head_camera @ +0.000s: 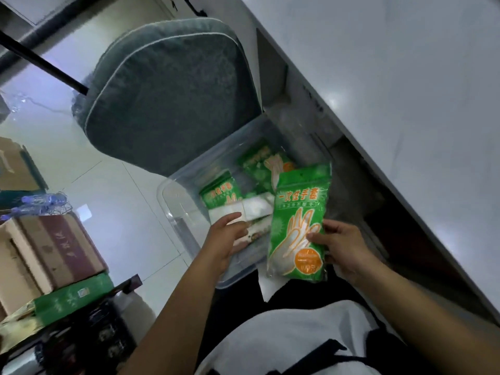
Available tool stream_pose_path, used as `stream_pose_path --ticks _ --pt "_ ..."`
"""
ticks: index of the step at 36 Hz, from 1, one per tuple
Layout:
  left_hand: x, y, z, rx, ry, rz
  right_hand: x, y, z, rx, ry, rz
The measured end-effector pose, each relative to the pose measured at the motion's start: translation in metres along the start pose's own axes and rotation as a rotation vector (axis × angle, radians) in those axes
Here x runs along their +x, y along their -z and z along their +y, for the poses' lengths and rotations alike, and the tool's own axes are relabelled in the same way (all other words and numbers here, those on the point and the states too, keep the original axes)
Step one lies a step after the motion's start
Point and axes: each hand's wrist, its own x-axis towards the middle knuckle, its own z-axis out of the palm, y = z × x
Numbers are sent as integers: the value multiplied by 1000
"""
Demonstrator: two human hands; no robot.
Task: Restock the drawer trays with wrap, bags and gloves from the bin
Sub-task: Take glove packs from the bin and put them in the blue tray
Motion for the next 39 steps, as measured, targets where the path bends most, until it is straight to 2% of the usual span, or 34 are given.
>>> stream_pose_path --ticks 10,17,24,29,33,39 --pt "135 -21 0 112 80 -14 17 4 34 78 -24 285" --pt "235 -60 14 62 115 8 26 2 49 100 19 372" --pt "282 -89 22 -237 166 -28 25 8 42 177 11 337" --pt "295 -92 21 -234 192 41 21 12 36 186 39 279" --pt "269 -91 22 -289 138 78 14 10 26 141 98 206" --pt "174 -68 16 -223 -42 175 -6 4 -2 3 202 55"
